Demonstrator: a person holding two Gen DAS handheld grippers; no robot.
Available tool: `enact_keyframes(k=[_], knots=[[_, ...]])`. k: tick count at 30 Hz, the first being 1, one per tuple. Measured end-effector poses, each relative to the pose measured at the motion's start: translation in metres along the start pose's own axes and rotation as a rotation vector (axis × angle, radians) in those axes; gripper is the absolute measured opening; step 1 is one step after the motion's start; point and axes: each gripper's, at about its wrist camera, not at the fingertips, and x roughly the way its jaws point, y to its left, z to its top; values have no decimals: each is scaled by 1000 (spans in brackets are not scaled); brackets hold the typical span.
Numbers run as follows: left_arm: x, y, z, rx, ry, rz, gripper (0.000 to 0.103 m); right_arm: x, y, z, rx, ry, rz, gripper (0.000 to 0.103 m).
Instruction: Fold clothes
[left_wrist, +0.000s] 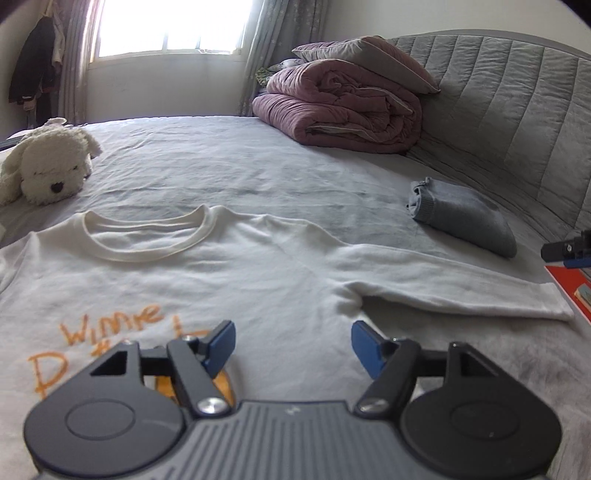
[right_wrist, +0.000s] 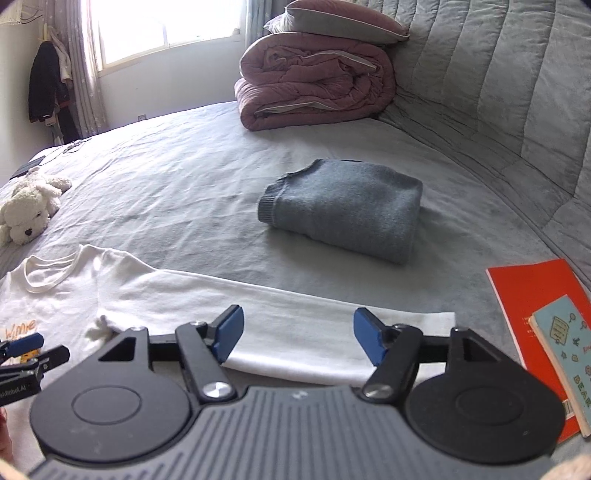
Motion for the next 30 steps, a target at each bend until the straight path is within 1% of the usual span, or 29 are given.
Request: enact_keyframes(k=[5,9,17,19,21,23,24,30], knots=[[-31,30,-22,49,31,19,73,-3,42,6,-35,-6,86,72],[-60,57,-37,60,53,32,74,1,74,9,-75,3,167,73],[-113,94,-67,107,67,14,75,-2,115,-3,-69,36,266,73],[-124,100,-71,125,80,23,75,-2,126,-6,-67,44,290,73],[-132,106,-70,140,97,47,75,-3,136,-9,-65,53,315,73],[-138,111,-65,152,110,77,78,-4,146,-12,-63,61,339,73],[-141,115,-60,152,102,93,81,-4,151,-14,-62,65,351,73],[-149,136,-21,140,26,175,84,6,173,-9,-25,106,378,73]])
